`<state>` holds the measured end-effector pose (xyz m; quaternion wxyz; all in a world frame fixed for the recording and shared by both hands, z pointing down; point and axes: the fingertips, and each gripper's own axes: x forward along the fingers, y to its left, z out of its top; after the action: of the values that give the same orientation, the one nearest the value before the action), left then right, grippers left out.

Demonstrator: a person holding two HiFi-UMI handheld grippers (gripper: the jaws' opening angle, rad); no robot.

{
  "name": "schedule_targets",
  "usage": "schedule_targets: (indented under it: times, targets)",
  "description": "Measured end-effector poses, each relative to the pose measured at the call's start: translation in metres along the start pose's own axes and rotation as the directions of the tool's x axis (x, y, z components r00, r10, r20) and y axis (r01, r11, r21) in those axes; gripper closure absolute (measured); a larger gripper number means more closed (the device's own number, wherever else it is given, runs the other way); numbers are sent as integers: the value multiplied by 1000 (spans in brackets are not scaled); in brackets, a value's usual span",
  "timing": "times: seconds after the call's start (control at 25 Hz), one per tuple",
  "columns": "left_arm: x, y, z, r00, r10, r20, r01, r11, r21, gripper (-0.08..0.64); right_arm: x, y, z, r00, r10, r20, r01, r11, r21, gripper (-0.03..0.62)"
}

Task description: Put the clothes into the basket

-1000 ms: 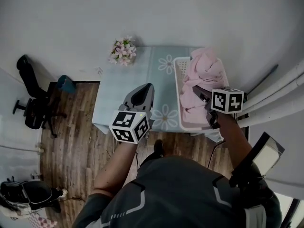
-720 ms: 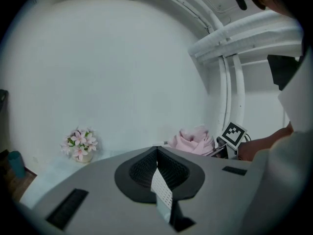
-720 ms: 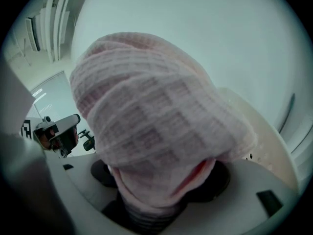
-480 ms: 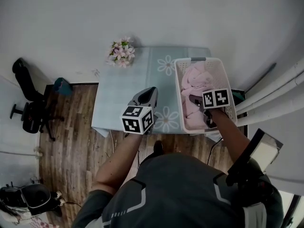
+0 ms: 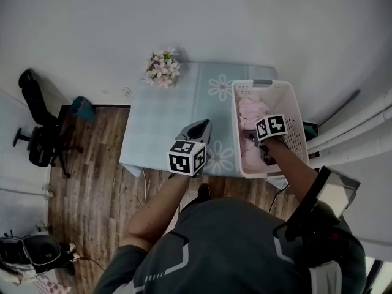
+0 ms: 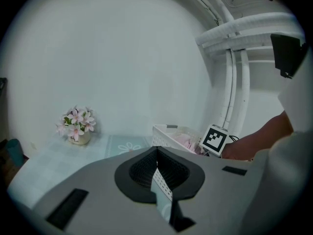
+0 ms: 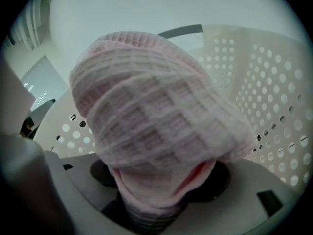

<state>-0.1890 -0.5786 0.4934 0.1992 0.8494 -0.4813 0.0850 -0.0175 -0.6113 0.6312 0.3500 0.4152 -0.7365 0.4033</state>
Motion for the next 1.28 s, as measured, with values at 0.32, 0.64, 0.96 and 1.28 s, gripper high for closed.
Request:
schedule_targets:
  times: [0.32,0.64,0.96,1.28]
  targets:
    - [-1,11,-4,1000,20,-11,-20,1000,-10,551,36,-12,-22,994,-18,-111,20,1000,16,253]
    - [-3,32,-4,998,64,-10,-64,997,-41,551,56,-19,-25,980,-74,-184,76,997,5,230]
    - [1,33,-2,998,56,-11,-57,997,-56,549,63,-21,-23,978,-90,-190,89,996,-15,219]
    - [0,25,7,999,41,1,-41,998,-51,551,65,-22,-22,978,-86,-189,84,996,-17,212]
